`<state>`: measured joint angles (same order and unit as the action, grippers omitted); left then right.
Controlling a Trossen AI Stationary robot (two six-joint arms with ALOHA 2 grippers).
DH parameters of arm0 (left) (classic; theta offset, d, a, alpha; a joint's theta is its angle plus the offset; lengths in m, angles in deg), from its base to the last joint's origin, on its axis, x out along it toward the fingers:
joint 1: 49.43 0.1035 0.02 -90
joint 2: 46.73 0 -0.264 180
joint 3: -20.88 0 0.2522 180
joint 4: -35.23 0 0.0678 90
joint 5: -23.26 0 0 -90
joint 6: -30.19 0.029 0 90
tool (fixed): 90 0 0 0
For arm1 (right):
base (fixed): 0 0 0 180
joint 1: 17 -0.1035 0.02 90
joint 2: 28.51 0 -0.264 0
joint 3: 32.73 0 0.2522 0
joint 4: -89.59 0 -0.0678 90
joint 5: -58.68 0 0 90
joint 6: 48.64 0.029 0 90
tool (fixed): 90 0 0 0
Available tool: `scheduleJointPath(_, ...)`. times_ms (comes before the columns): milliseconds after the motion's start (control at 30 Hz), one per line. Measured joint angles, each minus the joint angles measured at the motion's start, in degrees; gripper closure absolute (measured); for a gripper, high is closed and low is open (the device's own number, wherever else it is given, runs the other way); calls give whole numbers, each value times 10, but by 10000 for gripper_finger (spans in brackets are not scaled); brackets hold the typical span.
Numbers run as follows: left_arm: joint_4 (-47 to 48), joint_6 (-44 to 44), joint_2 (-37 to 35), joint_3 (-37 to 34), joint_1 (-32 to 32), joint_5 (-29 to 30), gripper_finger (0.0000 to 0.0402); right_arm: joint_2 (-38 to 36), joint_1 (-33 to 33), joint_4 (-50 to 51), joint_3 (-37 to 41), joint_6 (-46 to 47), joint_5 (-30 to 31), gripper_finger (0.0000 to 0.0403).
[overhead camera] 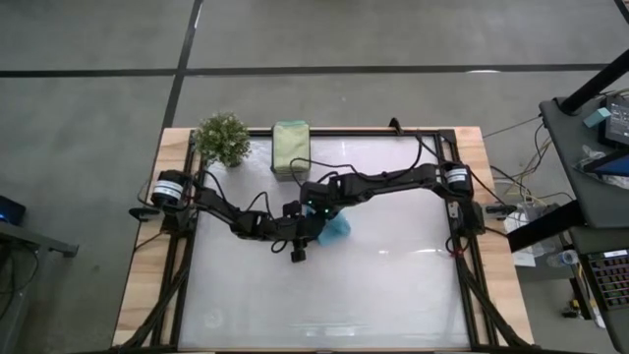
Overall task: Fold microfiber towels
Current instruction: Fold the blue towel
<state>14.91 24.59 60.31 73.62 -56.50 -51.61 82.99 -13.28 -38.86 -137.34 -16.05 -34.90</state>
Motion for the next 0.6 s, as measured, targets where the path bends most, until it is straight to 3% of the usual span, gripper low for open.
scheduleJointPath(267,0,0,0,0,0,1,263,1,-4,-42,1,-9,8,214)
scheduleJointPath(467,1,2,0,0,0,1,263,-33,-19,-19,2,-83,13,215)
scheduleJointPath(600,1,0,0,0,0,1,263,-68,-49,29,7,-129,65,216)
